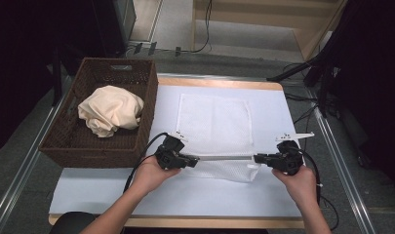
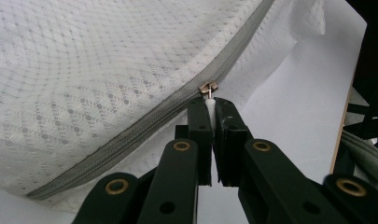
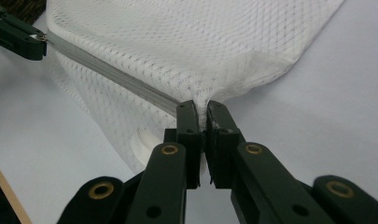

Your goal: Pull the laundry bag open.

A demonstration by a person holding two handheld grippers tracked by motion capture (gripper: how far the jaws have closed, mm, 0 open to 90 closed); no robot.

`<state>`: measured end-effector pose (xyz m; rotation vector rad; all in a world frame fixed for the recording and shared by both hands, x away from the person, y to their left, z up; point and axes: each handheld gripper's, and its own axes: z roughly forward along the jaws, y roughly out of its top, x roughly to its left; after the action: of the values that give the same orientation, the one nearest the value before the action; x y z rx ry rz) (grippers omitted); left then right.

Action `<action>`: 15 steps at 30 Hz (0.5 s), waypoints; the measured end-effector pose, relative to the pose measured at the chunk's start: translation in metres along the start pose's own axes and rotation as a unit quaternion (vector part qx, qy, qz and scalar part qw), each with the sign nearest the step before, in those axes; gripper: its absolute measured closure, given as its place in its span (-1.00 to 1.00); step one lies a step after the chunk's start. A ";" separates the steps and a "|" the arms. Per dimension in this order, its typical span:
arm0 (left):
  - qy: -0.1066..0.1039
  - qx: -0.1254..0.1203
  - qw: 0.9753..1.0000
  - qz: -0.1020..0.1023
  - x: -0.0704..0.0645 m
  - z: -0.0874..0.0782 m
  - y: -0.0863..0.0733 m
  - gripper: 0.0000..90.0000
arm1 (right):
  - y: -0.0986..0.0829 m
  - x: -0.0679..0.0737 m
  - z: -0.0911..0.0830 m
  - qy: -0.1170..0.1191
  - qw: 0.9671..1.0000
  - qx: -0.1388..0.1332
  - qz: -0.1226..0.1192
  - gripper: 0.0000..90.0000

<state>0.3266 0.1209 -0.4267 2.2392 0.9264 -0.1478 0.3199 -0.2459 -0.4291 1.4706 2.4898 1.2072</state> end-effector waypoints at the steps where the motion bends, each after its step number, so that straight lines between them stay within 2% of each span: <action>1: 0.005 0.000 1.000 -0.002 0.002 -0.002 -0.001 0.95 | 0.000 0.001 -0.001 -0.009 1.000 -0.001 -0.002 0.93; 2: 0.006 -0.007 1.000 -0.013 0.006 -0.006 -0.002 0.95 | 0.001 -0.001 -0.006 -0.009 1.000 -0.008 0.002 0.93; 7: 0.010 -0.011 1.000 -0.018 0.009 -0.014 -0.005 0.95 | -0.001 -0.006 -0.012 -0.011 1.000 -0.007 0.008 0.93; 9: 0.013 -0.012 1.000 -0.018 0.009 -0.017 -0.007 0.95 | -0.001 -0.007 -0.010 -0.006 1.000 -0.004 0.010 0.93; 13: 0.017 -0.011 1.000 -0.016 0.008 -0.020 -0.010 0.95 | 0.001 -0.004 -0.007 -0.003 1.000 0.002 0.004 0.93; 14: 0.024 -0.010 1.000 -0.017 0.008 -0.024 -0.012 0.94 | 0.002 -0.004 -0.007 0.000 1.000 0.000 0.002 0.93; 15: 0.026 -0.012 0.999 -0.018 0.008 -0.025 -0.013 0.95 | 0.002 -0.003 -0.009 -0.006 1.000 -0.002 0.001 0.93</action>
<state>0.3200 0.1479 -0.4181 2.2154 0.9918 -0.0950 0.3200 -0.2528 -0.4227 1.4745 2.4784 1.1977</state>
